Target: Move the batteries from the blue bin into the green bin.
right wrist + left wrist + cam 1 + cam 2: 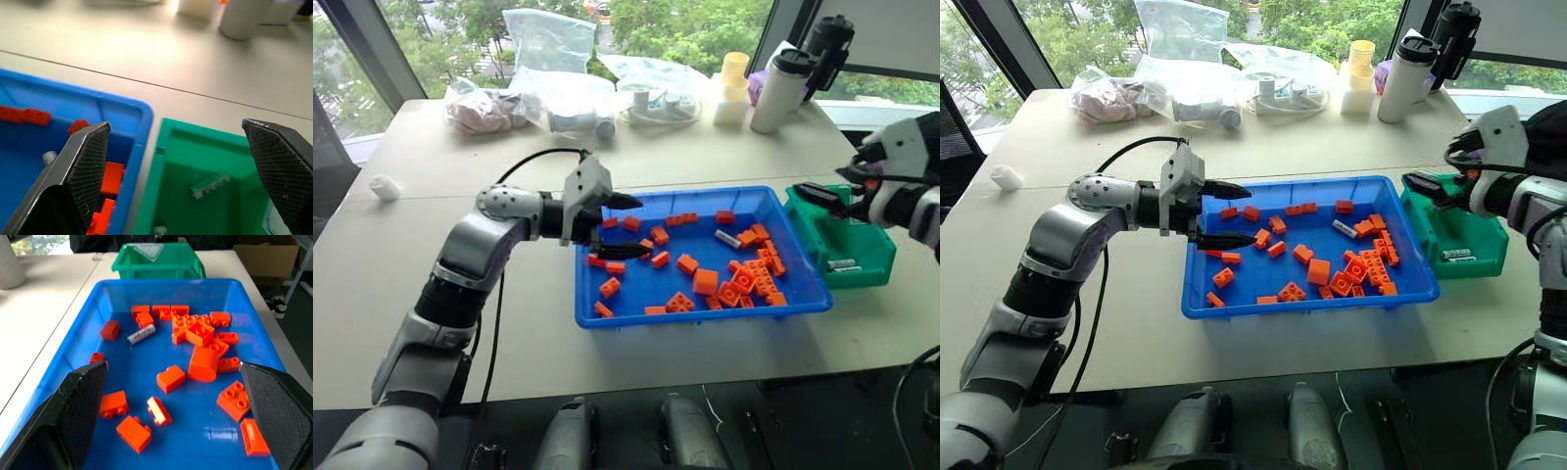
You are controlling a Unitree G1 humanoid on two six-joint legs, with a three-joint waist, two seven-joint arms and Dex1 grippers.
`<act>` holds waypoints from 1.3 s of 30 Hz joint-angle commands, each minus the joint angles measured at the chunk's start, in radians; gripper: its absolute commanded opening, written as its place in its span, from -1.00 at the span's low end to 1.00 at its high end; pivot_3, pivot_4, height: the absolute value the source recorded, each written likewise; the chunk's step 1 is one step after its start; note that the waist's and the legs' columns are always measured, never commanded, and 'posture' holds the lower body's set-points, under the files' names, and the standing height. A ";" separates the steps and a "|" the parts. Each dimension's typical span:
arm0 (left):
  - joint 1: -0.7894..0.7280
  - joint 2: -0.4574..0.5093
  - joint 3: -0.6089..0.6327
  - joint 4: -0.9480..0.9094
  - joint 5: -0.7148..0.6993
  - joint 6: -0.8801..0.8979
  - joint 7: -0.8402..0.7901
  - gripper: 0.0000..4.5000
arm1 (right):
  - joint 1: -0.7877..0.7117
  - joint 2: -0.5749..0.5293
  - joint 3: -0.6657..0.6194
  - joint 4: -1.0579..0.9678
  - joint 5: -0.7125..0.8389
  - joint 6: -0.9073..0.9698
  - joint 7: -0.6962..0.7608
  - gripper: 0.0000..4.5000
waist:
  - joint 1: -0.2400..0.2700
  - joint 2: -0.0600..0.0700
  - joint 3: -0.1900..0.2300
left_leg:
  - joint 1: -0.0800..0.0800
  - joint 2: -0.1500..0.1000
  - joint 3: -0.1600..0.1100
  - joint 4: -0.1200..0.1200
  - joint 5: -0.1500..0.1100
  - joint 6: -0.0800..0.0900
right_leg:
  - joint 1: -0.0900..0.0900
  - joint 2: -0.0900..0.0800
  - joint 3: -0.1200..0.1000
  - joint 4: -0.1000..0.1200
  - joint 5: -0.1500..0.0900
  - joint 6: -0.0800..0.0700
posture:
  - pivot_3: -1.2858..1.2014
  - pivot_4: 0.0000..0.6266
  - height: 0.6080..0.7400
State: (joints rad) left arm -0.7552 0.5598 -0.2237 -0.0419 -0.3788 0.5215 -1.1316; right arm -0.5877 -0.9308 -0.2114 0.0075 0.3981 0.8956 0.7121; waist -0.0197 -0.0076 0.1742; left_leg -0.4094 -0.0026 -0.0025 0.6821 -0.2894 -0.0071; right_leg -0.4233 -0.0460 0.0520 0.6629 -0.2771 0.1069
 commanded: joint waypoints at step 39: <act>0.045 0.038 0.076 -0.158 -0.049 0.085 0.070 1.00 | -0.245 0.138 -0.033 0.306 -0.124 -0.187 0.070 -0.99 | 0.013 0.001 0.001 | -0.002 -0.002 -0.001 0.001 0.000 -0.001 | -0.001 -0.004 -0.001 0.000 0.000 0.000 | 0.03 -0.52 1.00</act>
State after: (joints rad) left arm -0.6927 0.6026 -0.1858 -0.1889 -0.4004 0.6032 -1.0644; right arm -0.8433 -0.7684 -0.1548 0.3752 0.2443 0.6738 0.8448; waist -0.0070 -0.0067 0.1753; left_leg -0.4119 -0.0045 -0.0034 0.6831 -0.2890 -0.0079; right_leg -0.4246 -0.0498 0.0505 0.6634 -0.2770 0.1070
